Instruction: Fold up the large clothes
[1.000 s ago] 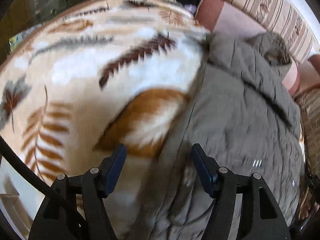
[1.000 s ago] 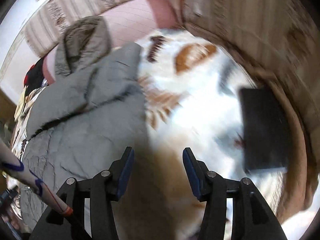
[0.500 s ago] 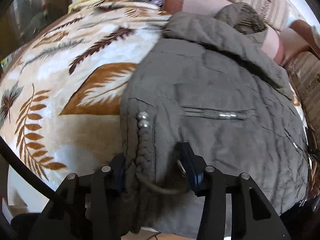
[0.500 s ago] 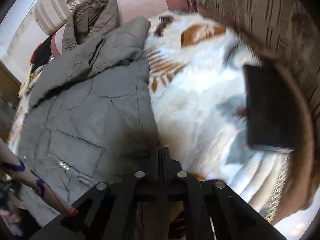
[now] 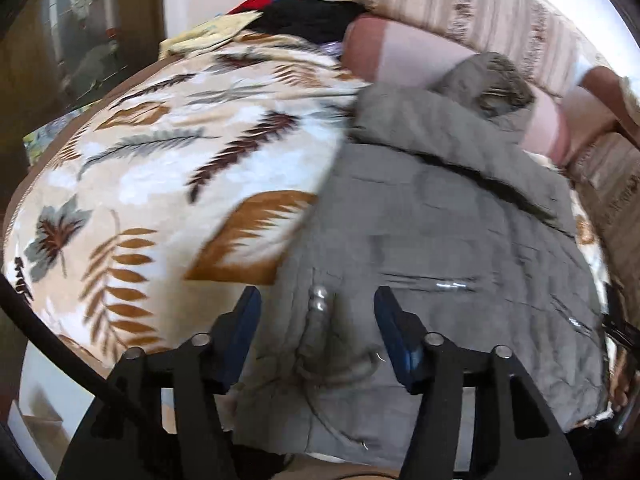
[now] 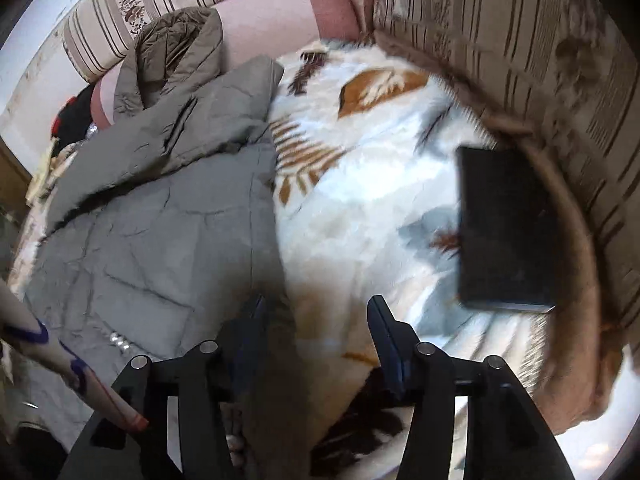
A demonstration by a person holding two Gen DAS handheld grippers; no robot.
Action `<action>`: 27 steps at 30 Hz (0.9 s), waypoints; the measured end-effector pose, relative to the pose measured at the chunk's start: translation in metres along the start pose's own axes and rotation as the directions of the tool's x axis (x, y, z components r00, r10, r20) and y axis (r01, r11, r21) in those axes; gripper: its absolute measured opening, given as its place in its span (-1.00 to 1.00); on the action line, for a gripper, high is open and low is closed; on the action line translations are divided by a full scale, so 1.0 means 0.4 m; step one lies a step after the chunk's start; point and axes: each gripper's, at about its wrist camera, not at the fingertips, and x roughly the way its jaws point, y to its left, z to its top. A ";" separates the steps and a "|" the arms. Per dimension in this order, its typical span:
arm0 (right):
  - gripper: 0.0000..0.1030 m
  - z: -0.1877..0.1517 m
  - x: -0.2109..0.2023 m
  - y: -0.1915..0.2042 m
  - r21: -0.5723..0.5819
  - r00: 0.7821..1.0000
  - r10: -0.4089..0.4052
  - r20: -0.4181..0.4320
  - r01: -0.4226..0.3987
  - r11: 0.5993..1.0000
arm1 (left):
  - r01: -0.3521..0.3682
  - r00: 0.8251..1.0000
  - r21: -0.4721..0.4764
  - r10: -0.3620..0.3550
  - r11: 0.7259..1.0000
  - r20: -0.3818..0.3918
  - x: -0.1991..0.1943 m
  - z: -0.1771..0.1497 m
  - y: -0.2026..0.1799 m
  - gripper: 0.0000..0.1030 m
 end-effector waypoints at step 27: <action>-0.97 0.007 -0.068 0.040 -0.074 0.971 -0.177 0.163 0.190 0.979 | -0.010 0.999 0.032 0.008 0.999 0.053 -0.028 -0.078 -0.066 -0.24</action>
